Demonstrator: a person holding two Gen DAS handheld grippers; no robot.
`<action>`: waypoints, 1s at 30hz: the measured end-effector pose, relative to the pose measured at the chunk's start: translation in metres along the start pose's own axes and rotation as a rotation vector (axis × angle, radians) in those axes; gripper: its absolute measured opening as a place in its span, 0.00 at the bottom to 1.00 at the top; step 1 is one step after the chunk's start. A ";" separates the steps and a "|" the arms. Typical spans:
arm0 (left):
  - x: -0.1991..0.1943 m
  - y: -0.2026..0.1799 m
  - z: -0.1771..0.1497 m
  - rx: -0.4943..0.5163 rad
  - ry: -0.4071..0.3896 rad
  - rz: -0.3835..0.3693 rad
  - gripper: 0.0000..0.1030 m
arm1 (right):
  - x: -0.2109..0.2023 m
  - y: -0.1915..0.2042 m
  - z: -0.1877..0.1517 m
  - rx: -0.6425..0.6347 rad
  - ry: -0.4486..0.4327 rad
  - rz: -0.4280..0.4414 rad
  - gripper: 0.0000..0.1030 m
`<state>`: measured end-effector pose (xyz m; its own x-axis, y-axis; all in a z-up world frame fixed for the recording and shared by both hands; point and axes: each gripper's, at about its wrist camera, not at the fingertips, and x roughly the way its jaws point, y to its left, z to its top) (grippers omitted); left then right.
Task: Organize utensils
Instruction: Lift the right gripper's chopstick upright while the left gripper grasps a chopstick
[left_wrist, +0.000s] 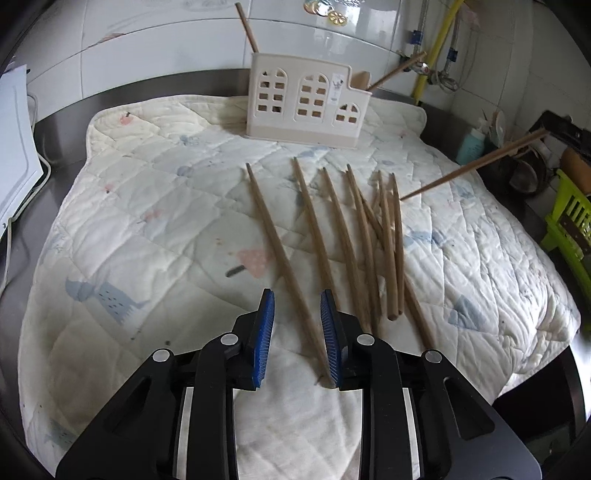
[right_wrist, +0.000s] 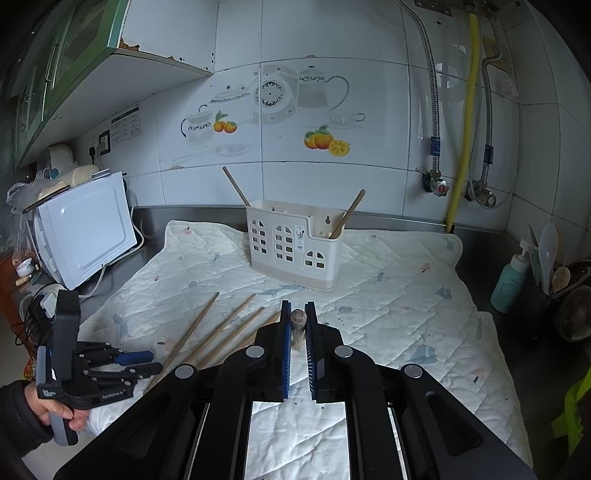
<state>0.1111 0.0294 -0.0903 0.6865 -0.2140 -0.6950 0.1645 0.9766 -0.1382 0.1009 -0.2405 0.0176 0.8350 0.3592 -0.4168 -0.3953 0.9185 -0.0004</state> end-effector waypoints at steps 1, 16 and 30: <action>0.002 -0.002 -0.001 -0.007 0.009 -0.004 0.25 | 0.000 0.000 0.000 0.001 0.000 0.000 0.07; 0.012 -0.007 -0.005 -0.085 0.027 0.070 0.07 | -0.002 0.000 -0.002 0.003 -0.002 0.001 0.07; -0.028 0.002 0.029 -0.051 -0.110 0.002 0.05 | -0.017 -0.005 0.024 0.000 -0.059 0.018 0.07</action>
<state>0.1127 0.0372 -0.0505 0.7605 -0.2097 -0.6145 0.1282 0.9763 -0.1745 0.0976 -0.2476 0.0467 0.8487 0.3851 -0.3625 -0.4108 0.9117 0.0067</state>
